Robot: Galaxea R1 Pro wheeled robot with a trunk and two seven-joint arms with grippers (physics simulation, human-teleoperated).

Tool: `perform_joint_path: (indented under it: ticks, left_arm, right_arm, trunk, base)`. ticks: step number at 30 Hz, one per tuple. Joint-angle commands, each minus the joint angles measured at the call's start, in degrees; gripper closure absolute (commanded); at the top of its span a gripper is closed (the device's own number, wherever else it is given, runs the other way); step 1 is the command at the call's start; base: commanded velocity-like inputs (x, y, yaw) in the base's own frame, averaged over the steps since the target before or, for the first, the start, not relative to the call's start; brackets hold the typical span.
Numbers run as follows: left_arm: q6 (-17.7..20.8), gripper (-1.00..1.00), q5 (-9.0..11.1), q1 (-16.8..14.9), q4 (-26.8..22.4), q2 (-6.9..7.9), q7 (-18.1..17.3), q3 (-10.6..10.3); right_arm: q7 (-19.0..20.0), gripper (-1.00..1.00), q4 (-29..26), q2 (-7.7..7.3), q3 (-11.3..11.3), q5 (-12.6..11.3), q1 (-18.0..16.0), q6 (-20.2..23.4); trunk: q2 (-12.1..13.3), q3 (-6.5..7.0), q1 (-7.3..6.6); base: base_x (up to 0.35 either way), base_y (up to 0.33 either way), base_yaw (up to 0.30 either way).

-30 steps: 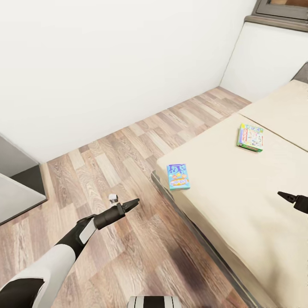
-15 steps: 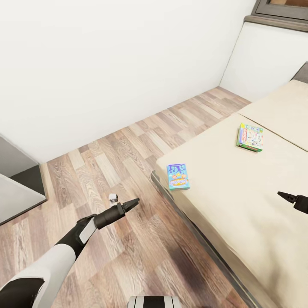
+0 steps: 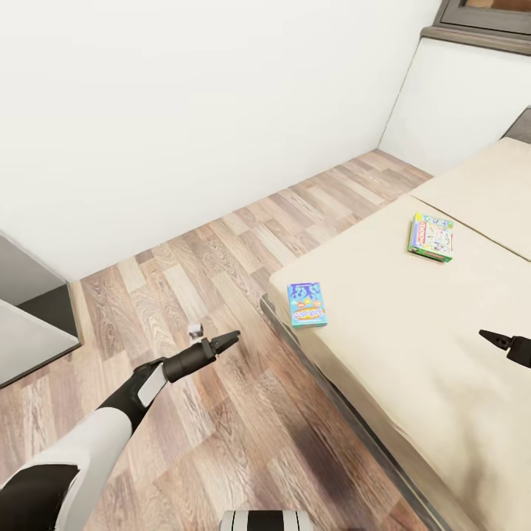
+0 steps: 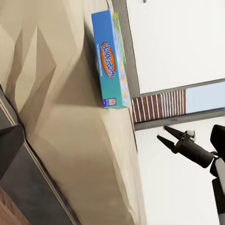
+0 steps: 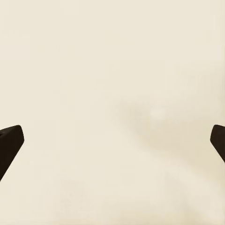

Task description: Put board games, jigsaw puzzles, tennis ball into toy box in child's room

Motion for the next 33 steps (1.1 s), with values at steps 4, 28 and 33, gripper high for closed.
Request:
perform_joint_path:
  ticks: [4, 28, 33]
  left_arm:
    - [0.7, -1.0, 0.7, -1.4, 0.5, 0.04, 0.6, 0.3]
    - [2.0, -1.0, 3.5, -3.4, 2.6, 0.03, 4.3, 3.0]
    - [2.1, -1.0, 3.6, -3.4, 2.7, 0.0, 4.4, 3.1]
  right_arm:
    - [0.4, -1.0, 0.0, -0.07, -0.1, 0.1, 0.0, 0.3]
    - [0.5, -1.0, 0.0, 0.0, -0.1, 0.1, 0.0, 0.3]
    - [0.5, -1.0, 0.0, 0.03, 0.0, 0.1, 0.0, 0.3]
  trunk:
    - [0.0, -0.03, -0.01]
    - [0.0, -0.03, -0.01]
    - [0.0, -0.03, -0.01]
  base:
    - [0.0, 0.0, 0.0]
    - [0.0, 0.0, -0.013]
    - [0.0, 0.0, -0.169]
